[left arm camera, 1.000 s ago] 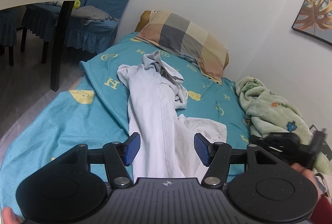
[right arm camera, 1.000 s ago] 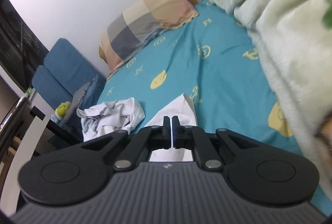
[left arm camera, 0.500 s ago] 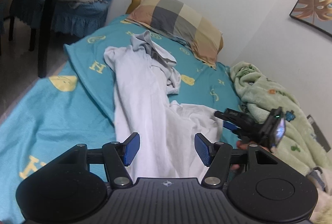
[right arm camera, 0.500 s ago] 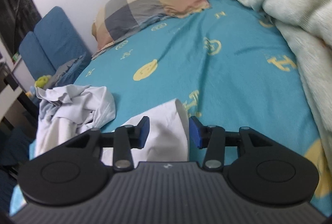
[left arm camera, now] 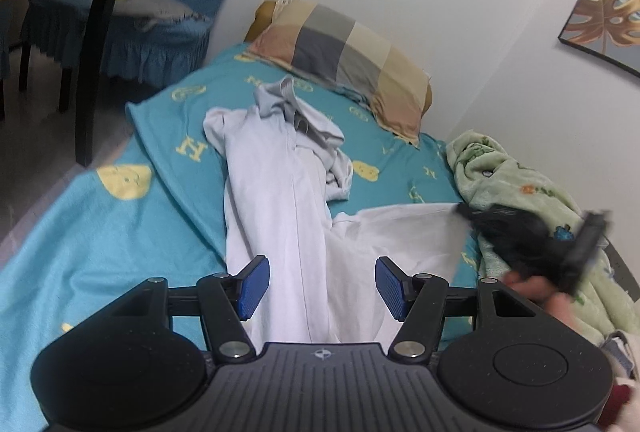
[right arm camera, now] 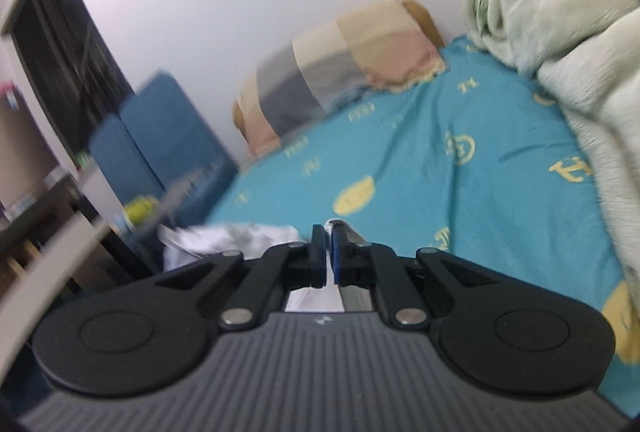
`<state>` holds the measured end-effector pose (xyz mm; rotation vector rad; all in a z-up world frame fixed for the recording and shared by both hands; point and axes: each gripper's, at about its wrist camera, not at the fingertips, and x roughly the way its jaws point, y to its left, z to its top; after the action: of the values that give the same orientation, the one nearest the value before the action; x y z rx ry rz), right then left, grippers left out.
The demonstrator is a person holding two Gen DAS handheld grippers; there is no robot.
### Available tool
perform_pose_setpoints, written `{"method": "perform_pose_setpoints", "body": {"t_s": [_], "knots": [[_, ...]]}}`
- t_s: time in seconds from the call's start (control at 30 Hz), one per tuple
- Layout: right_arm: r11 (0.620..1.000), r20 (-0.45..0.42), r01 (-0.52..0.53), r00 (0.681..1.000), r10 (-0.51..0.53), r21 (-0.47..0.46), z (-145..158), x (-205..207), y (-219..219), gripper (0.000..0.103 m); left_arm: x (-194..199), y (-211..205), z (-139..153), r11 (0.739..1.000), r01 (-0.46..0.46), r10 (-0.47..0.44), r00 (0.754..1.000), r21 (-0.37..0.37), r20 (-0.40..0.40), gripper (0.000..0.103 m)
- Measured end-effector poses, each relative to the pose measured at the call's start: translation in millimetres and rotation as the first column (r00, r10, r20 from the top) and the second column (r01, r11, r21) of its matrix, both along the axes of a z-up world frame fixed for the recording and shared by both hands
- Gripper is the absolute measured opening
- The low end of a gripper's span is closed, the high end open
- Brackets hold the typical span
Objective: Fold clothes
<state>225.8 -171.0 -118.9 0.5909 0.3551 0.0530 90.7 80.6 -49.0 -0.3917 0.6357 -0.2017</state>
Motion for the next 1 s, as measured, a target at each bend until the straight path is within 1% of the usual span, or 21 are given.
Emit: {"method": "perform_pose_setpoints", "body": {"t_s": [0.13,0.2,0.33,0.4,0.5,0.6,0.63,0.77,0.83,0.87,0.9,0.93,0.97,1.0], "knots": [[0.999,0.071,0.014,0.997,-0.017,0.035,36.3,-59.2,-1.3,0.006,-12.4,0.5,9.8,1.000,-0.006,0.005,0.999,0.020,0.038,0.061],[1.000,0.092,0.002,0.996,-0.005,0.031,49.1,-90.0,4.1,0.006,-20.6,2.6,14.5,1.000,-0.013,0.012,0.998,0.019,0.060,0.061],[0.995,0.031,-0.095,0.995,0.096,-0.032,52.7,-139.4,29.6,0.006,-34.4,7.3,21.3,0.999,-0.033,0.031,0.995,0.024,0.092,0.061],[0.987,-0.002,-0.145,0.989,0.145,-0.062,54.5,-164.1,42.3,0.006,-38.9,10.4,23.6,0.999,-0.046,0.045,0.995,0.012,0.094,0.061],[0.970,-0.054,-0.220,0.975,0.216,-0.103,57.1,-201.2,61.4,0.006,-45.0,12.9,26.8,0.998,-0.058,0.058,0.994,-0.001,0.094,0.061],[0.945,-0.108,-0.296,0.953,0.282,-0.139,59.8,-238.3,80.5,0.006,-50.5,11.2,30.5,0.998,-0.056,0.054,0.993,0.020,0.107,0.061],[0.939,-0.127,-0.311,0.947,0.294,-0.148,59.9,-244.5,84.0,0.006,-51.3,9.4,31.1,0.998,-0.051,0.048,0.993,0.028,0.108,0.061],[0.931,-0.201,-0.324,0.936,0.289,-0.170,56.5,-239.1,83.7,0.008,-48.1,-0.3,29.8,0.997,-0.024,0.017,0.995,0.070,0.094,0.061],[0.926,-0.238,-0.331,0.928,0.285,-0.181,54.8,-236.3,83.6,0.008,-40.9,-5.2,28.0,0.996,-0.010,0.003,0.997,0.092,0.077,0.061],[0.926,-0.245,-0.325,0.930,0.276,-0.193,55.4,-234.8,82.6,0.009,-35.2,-7.3,27.4,0.995,0.000,-0.007,0.998,0.100,0.067,0.061],[0.927,-0.237,-0.308,0.937,0.257,-0.215,58.0,-233.0,80.5,0.015,-29.0,-9.6,27.3,0.994,0.010,-0.017,0.998,0.111,0.058,0.061],[0.928,-0.228,-0.297,0.942,0.246,-0.226,59.8,-229.8,78.0,0.035,-22.1,-12.4,27.8,0.992,0.020,-0.027,0.998,0.127,0.049,0.061],[0.929,-0.220,-0.292,0.945,0.243,-0.227,60.5,-224.9,75.0,0.048,-14.8,-15.0,28.6,0.990,0.029,-0.035,0.998,0.141,0.042,0.062],[0.930,-0.211,-0.288,0.947,0.241,-0.227,61.2,-219.9,72.0,0.070,-7.2,-17.4,29.6,0.987,0.036,-0.043,0.998,0.154,0.039,0.063]]}}
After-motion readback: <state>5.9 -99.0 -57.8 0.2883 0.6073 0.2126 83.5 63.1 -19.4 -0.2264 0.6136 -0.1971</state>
